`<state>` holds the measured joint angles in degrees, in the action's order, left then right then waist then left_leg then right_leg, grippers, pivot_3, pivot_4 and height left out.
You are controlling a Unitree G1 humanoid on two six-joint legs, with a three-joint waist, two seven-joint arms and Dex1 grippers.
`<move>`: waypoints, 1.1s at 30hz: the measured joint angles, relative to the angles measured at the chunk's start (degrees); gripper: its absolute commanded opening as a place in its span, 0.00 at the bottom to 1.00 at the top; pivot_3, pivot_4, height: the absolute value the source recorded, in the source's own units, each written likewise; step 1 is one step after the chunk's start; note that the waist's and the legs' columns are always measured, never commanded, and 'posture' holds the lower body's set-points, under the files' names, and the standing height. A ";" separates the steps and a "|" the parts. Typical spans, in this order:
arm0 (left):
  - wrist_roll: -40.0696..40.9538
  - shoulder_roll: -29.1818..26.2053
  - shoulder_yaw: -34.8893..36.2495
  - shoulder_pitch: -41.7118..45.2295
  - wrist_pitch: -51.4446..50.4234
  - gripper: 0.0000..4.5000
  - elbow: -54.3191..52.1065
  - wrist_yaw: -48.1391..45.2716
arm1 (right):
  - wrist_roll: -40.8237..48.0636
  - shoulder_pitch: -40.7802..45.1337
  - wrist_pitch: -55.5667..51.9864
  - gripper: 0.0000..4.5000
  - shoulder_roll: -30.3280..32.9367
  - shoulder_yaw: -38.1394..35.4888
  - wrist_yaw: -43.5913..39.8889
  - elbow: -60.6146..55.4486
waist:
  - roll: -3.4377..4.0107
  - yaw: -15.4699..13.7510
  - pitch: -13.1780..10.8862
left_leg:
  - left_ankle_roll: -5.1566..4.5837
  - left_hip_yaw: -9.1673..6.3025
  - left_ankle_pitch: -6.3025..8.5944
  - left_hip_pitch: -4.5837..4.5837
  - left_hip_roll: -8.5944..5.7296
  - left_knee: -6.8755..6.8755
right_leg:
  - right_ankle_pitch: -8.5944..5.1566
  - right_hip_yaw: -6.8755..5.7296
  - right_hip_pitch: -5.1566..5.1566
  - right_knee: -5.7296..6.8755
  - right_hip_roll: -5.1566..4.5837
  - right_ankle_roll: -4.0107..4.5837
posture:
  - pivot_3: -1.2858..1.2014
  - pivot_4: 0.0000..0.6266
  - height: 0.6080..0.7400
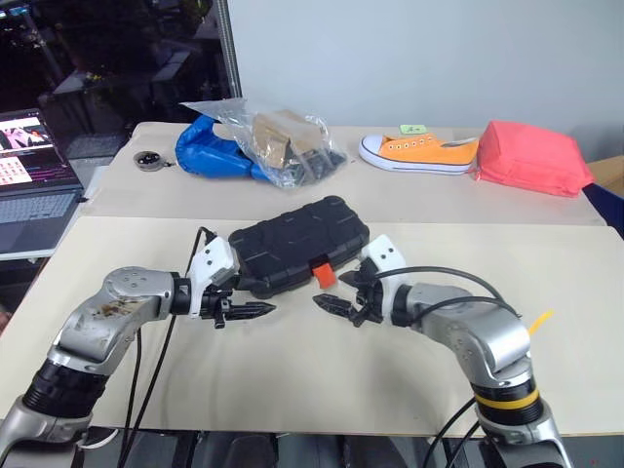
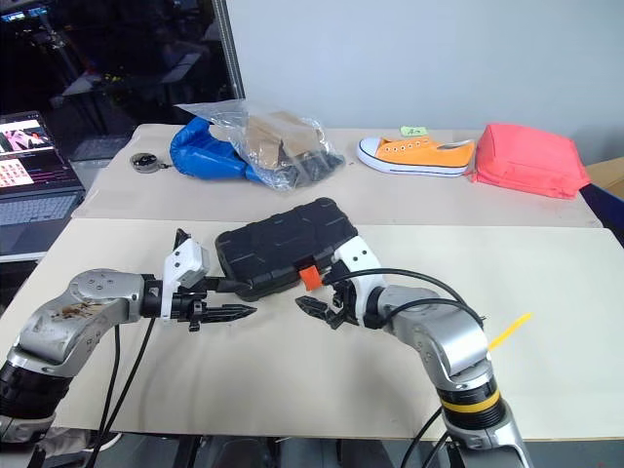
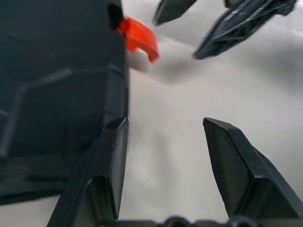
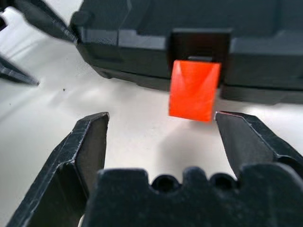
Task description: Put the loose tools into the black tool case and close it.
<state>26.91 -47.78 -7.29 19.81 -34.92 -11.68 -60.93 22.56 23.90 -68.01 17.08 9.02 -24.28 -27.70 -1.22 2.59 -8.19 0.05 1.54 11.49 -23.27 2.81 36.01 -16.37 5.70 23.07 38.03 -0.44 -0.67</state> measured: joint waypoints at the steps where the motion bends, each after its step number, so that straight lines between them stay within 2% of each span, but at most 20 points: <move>1: -0.22 0.00 -0.19 0.04 0.02 0.59 0.38 -0.42 | -0.39 0.05 -0.15 0.93 -0.50 0.17 1.22 0.06 | 0.00 0.00 0.00 | 0.00 0.00 0.00 -0.01 0.00 0.02 | 0.00 0.00 0.00 0.00 0.00 0.00 | 0.52 0.24 1.00; 6: 0.23 1.89 0.21 0.66 1.46 0.59 1.14 -1.48 | -2.22 0.47 -0.14 0.93 -2.52 0.32 5.51 1.36 | 0.00 -0.09 0.00 | 0.00 -0.01 0.00 -0.09 0.01 -0.01 | 0.02 -0.02 0.06 -0.01 0.00 0.04 | 0.52 0.24 1.00; 12: 4.76 4.00 6.25 3.26 0.89 0.59 -0.79 -0.35 | -3.36 1.60 0.74 0.93 -2.73 0.73 6.47 2.81 | 0.01 0.16 0.01 | -0.01 0.00 0.00 -0.11 0.01 -0.02 | 0.02 -0.01 0.06 -0.04 -0.01 0.04 | 0.52 0.24 1.00; 19: -0.56 3.30 2.15 2.96 0.66 0.59 1.56 1.53 | -4.41 1.89 2.41 0.93 -2.70 1.56 6.32 5.05 | 0.01 0.14 0.00 | -0.01 -0.01 0.00 -0.10 0.01 -0.03 | 0.02 -0.01 0.06 -0.03 0.01 0.04 | 0.52 0.24 1.00; 23: -1.58 3.31 1.81 3.06 0.34 0.59 1.27 1.91 | -4.49 2.36 2.85 0.70 -2.85 1.82 6.19 5.80 | 0.01 0.07 0.01 | -0.01 -0.01 0.00 -0.08 0.01 -0.03 | 0.02 -0.02 0.05 -0.03 0.00 0.04 | 0.52 0.24 1.00; 27: -2.21 3.33 1.71 3.44 -0.22 0.59 1.24 1.96 | -4.53 2.36 3.65 0.38 -3.09 2.41 6.01 6.30 | 0.02 0.13 0.02 | -0.01 -0.01 0.00 -0.03 0.01 -0.02 | 0.02 -0.02 0.04 0.01 0.01 0.04 | 0.52 0.24 1.00; 29: -2.47 3.33 1.61 3.53 -0.19 0.59 1.27 1.96 | -4.67 2.40 3.95 0.25 -3.13 3.13 5.87 6.53 | 0.02 0.12 0.02 | -0.01 -0.01 0.00 -0.01 0.01 -0.02 | 0.02 -0.02 0.02 0.01 0.01 0.03 | 0.52 0.24 1.00; 33: -2.82 3.33 1.62 3.53 -0.08 0.59 1.33 1.95 | -5.32 2.41 4.82 0.25 -3.01 3.68 5.67 6.81 | 0.02 0.22 0.02 | -0.01 -0.01 0.00 0.01 0.01 -0.02 | 0.02 -0.01 0.01 0.02 0.01 0.04 | 0.52 0.24 1.00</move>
<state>24.09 -44.46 -5.67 23.34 -35.00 -10.35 -58.98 17.24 26.31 -63.18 14.07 12.70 -18.60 -20.90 -1.20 2.81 -8.17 0.05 1.53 11.49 -23.27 2.82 36.00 -16.35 5.69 23.08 38.05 -0.42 -0.64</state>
